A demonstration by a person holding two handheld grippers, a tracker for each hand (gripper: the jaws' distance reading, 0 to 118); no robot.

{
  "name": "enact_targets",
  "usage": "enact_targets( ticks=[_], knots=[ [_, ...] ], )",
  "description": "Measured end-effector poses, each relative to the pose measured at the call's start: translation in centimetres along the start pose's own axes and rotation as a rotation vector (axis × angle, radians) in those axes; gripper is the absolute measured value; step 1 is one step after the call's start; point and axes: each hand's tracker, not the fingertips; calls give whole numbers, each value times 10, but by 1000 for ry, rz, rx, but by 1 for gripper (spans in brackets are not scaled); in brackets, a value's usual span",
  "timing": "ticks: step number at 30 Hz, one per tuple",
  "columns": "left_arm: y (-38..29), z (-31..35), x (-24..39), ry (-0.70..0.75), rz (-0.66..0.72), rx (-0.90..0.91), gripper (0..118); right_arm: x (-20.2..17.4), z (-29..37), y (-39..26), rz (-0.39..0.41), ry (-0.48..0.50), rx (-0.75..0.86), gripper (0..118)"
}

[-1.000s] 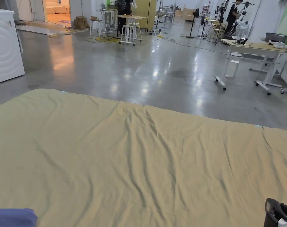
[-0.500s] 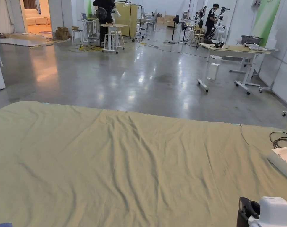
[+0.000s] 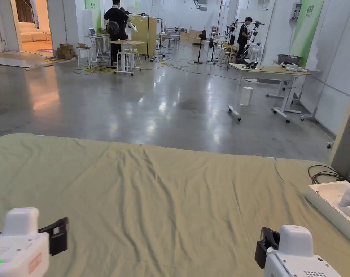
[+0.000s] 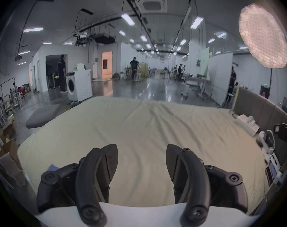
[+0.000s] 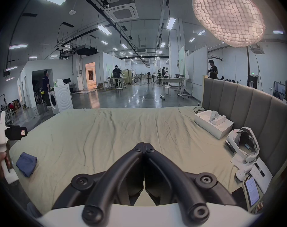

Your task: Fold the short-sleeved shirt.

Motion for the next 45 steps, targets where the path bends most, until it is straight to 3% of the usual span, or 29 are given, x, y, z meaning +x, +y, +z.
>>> enact_targets(
  ticks=[3, 9, 12, 45],
  knots=[
    [-4, 7, 42, -30, -67, 61, 59, -1, 3, 1, 7, -7, 23, 0],
    [-11, 22, 102, -101, -149, 135, 14, 2, 8, 1, -3, -7, 38, 0],
    [-11, 28, 121, -126, -146, 137, 5, 3, 8, -2, -12, -7, 38, 0],
    [-13, 35, 138, -112, -120, 158, 3, 4, 19, 1, 14, -30, 95, 3]
  ],
)
